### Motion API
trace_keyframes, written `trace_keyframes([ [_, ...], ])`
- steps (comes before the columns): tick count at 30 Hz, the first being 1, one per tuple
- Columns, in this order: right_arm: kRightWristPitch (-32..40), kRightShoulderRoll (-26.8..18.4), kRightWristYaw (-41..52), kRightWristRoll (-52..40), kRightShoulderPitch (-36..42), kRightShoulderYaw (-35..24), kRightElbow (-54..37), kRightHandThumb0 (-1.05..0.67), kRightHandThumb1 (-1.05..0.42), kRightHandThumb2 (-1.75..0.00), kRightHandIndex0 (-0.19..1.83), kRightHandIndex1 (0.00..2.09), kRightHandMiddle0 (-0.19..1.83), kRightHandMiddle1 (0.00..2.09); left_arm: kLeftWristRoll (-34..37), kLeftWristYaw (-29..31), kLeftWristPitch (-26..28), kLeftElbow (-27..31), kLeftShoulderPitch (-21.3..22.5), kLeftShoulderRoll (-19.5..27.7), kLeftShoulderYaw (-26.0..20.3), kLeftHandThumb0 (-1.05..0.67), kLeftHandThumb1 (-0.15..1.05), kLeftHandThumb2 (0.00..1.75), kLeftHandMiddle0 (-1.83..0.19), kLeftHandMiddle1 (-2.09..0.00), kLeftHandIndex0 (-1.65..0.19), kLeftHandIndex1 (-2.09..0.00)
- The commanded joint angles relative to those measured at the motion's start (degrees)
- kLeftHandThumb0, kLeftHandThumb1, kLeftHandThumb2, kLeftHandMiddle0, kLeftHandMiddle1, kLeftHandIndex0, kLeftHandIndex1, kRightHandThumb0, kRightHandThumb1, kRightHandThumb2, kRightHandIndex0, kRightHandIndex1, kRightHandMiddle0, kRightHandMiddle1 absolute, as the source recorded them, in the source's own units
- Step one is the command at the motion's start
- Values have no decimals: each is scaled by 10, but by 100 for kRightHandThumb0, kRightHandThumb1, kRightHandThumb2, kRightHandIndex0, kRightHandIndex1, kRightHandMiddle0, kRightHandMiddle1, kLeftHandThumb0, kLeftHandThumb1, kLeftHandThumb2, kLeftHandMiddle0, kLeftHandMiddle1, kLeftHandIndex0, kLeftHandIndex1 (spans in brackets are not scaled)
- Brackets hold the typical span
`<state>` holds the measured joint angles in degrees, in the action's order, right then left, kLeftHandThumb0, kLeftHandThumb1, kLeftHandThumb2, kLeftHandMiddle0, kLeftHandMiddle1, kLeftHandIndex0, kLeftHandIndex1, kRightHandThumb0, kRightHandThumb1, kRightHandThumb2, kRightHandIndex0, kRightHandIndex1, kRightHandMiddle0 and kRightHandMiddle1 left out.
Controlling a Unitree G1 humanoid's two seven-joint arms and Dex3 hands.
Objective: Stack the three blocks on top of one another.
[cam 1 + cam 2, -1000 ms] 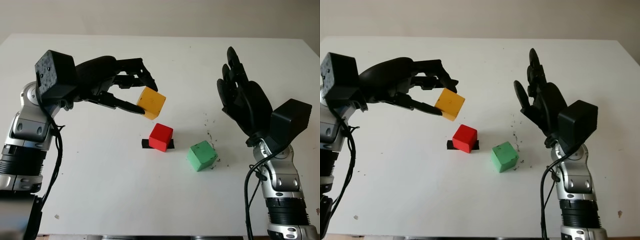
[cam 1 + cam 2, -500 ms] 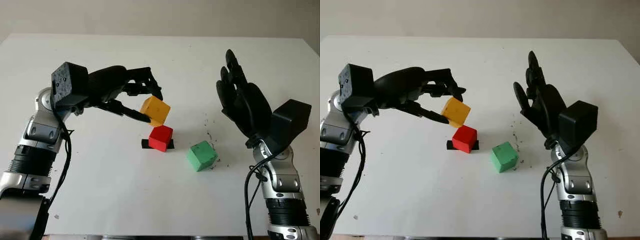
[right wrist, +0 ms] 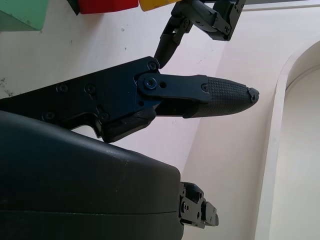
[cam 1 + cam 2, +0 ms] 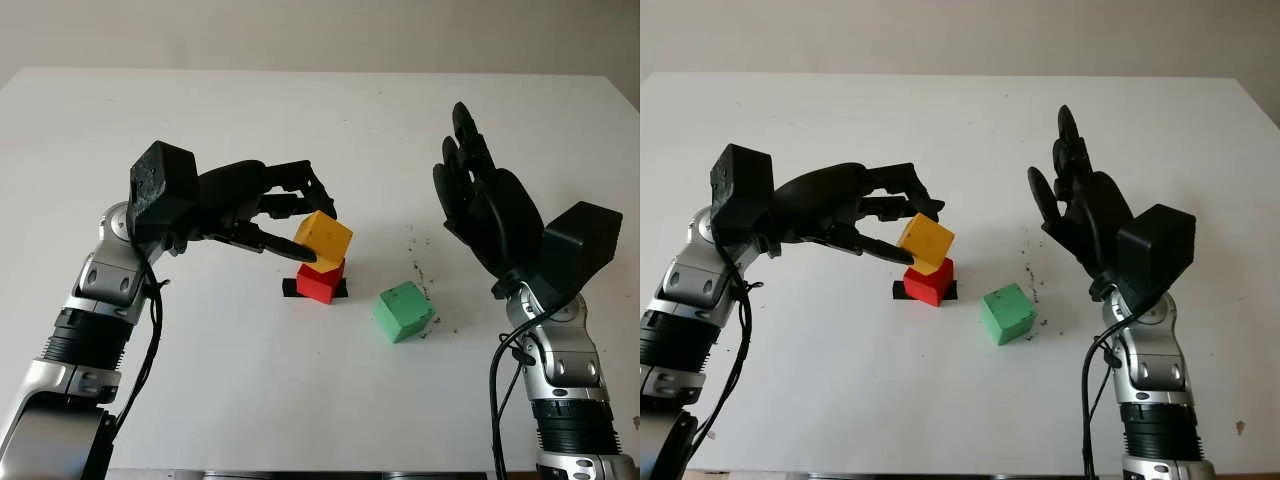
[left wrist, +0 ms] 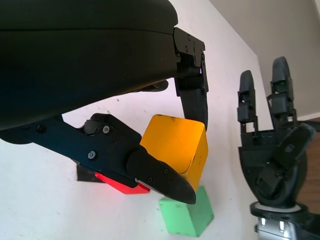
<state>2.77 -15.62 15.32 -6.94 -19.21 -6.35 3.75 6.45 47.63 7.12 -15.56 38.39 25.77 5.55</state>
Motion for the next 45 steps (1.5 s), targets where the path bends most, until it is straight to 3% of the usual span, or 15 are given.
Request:
trace_keyframes([
  [1,-9,0,0,0,2,-1,-10,-75,-105,-48,-19,0,-19,2,11,-3,4,9,-9,-7,-6,-40,105,16,-25,-4,-21,-174],
  [45,-11,0,6,-10,8,-3,-17,-74,-105,-47,-19,0,-19,3,-27,-4,-15,-59,-3,-7,5,-39,105,12,-19,-5,-22,-163],
])
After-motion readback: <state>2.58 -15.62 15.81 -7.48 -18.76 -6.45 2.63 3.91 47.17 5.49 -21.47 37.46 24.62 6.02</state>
